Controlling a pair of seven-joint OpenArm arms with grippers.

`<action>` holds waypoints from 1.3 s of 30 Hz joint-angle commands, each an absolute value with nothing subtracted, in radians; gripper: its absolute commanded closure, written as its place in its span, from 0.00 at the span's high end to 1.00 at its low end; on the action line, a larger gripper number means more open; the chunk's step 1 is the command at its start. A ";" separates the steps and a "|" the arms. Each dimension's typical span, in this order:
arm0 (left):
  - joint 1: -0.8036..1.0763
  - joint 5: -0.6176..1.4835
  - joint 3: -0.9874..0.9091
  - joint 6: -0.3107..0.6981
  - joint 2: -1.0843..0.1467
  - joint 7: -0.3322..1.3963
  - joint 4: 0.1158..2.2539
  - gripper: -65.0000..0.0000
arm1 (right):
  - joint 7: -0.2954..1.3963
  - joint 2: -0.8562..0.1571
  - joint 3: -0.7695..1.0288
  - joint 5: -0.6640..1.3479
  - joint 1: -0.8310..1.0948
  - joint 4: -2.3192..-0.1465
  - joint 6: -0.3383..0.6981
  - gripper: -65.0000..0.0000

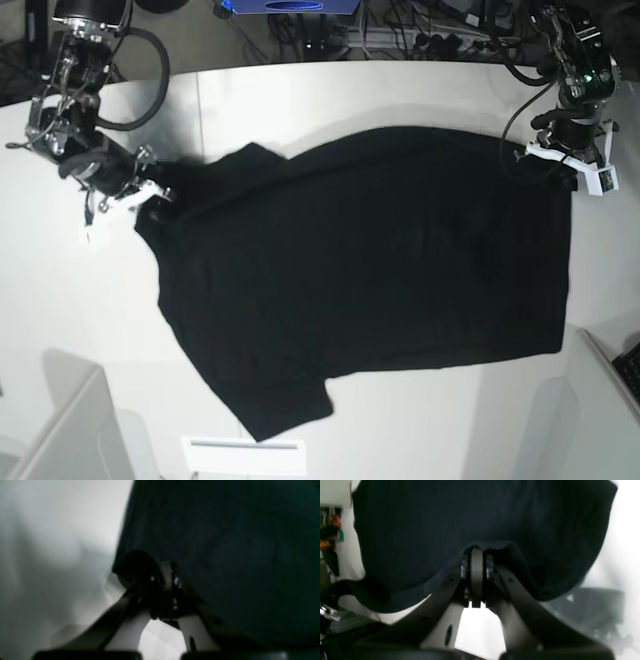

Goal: Fold the T-shirt properly
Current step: 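Lift the shoulder edge with both grippers and pull it toward the arms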

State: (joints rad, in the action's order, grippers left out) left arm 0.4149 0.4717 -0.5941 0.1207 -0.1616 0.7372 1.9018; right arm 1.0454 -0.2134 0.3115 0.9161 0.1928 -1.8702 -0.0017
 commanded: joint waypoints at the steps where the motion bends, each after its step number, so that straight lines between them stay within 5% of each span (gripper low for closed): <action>1: 0.412 0.464 -0.602 0.124 -0.165 0.716 1.910 0.00 | 1.032 -0.225 0.314 0.934 0.168 -1.876 -0.001 0.00; 20: 0.239 0.466 -0.602 0.124 -0.171 0.746 1.705 0.00 | 1.021 -0.222 0.185 0.802 -0.125 -1.538 -0.002 0.00; 39: 0.081 0.285 -0.602 0.124 -0.171 0.788 1.641 0.00 | 1.009 -0.214 0.179 0.697 -0.202 -1.399 -0.001 0.00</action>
